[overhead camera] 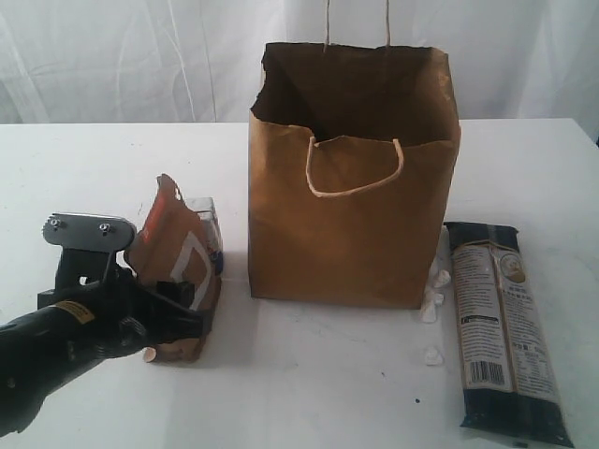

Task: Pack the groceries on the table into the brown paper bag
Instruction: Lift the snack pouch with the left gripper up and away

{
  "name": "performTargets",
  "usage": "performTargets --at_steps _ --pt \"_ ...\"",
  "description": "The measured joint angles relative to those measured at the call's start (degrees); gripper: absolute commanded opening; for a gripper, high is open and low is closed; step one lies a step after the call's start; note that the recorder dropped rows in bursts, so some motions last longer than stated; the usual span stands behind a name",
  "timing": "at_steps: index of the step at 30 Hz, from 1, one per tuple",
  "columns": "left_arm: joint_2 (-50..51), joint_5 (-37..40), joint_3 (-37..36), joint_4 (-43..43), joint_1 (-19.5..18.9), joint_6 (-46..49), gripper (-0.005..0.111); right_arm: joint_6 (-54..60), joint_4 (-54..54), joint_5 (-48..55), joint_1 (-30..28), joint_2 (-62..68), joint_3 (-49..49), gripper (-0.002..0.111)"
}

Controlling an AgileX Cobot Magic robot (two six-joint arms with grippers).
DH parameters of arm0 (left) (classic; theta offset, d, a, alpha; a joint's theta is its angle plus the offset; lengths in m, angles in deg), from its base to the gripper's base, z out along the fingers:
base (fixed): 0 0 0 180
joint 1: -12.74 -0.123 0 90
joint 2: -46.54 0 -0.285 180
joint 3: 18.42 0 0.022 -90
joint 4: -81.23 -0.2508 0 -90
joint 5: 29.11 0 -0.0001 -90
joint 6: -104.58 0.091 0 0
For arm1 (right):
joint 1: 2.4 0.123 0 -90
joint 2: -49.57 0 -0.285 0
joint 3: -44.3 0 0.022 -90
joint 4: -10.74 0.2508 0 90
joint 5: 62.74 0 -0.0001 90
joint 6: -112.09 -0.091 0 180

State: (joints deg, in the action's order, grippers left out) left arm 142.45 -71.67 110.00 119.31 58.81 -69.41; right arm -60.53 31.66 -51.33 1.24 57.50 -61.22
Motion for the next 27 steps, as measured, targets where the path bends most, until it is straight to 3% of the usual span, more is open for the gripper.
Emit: performTargets --at_steps 7,14,22,27 --pt "0.0 -0.74 0.0 0.0 0.0 9.73 0.0 0.0 0.0 0.0 0.0 0.0 0.0 0.0" --pt "-0.9 -2.77 0.0 0.24 0.0 11.85 0.0 0.0 0.0 0.0 0.0 0.0 0.0 0.0" --pt "-12.4 -7.04 0.0 0.92 0.0 12.47 0.0 0.0 0.0 0.0 0.0 0.0 0.0 0.0" --pt "-18.5 -8.53 0.0 1.63 0.0 18.68 0.0 0.0 0.0 0.0 0.0 0.0 0.0 0.0"
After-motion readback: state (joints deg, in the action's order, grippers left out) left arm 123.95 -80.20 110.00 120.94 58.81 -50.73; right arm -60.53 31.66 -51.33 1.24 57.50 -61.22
